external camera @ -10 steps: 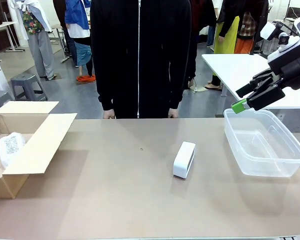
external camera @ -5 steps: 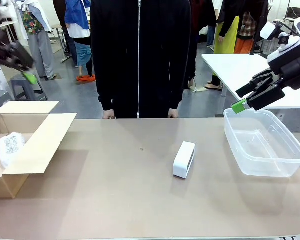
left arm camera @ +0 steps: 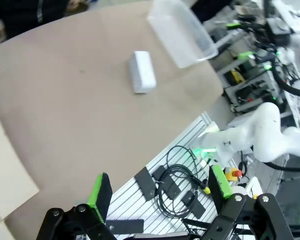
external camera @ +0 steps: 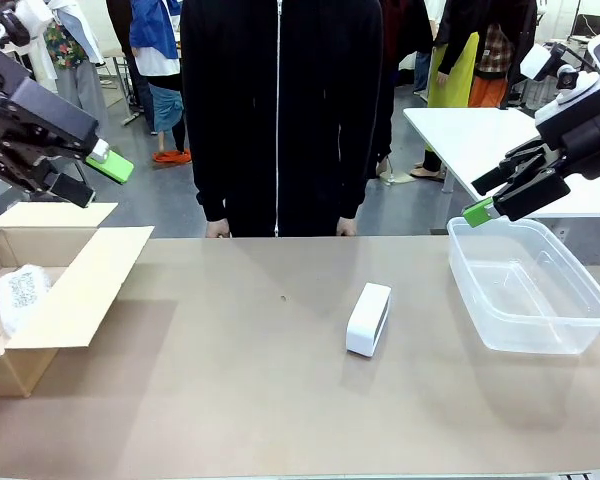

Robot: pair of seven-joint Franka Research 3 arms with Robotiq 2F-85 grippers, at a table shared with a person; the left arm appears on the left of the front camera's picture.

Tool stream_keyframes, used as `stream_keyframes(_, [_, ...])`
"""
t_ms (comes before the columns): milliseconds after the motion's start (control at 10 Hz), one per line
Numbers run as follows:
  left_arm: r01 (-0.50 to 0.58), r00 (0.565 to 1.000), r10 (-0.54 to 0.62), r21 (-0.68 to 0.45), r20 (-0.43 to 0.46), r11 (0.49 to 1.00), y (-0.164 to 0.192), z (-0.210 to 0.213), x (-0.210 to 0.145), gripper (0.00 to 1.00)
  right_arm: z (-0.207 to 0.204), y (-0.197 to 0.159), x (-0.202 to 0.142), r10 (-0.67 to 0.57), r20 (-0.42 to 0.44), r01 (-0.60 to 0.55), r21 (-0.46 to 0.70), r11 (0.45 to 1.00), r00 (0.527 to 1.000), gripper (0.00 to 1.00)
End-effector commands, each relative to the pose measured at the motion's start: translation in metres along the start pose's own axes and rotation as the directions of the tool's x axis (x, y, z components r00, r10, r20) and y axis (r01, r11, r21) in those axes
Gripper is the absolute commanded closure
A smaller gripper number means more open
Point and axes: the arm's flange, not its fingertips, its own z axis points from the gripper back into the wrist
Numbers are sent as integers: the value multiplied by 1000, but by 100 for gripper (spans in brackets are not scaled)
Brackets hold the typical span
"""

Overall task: Separate and place wrapped and unwrapped clocks.
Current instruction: Pick up the Digital clock indicated by the person.

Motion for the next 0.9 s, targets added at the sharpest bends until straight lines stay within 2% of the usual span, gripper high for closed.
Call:
stream_keyframes(0, [201, 977, -198, -30, 81, 979, 3, -27, -15, 0, -2, -1, 1, 5, 23, -5, 20, 1000, 1000, 0])
stream_keyframes(100, [307, 945, -307, 22, 116, 952, -2, -35, -18, 0, -2, -1, 1, 5, 23, -5, 20, 1000, 1000, 0])
stream_keyframes(200, [369, 916, -384, 137, 112, 919, -2, -42, -20, 0, -2, -1, 1, 5, 23, -5, 20, 1000, 1000, 0])
stream_keyframes(400, [427, 864, -478, 276, 158, 861, 2, -54, -25, 0, -2, -1, 1, 5, 23, -5, 20, 1000, 1000, 0])
stream_keyframes(800, [499, 850, -527, 281, 27, 820, 5, -49, -21, 0, -2, -1, 1, 5, 23, -5, 20, 1000, 1000, 0])
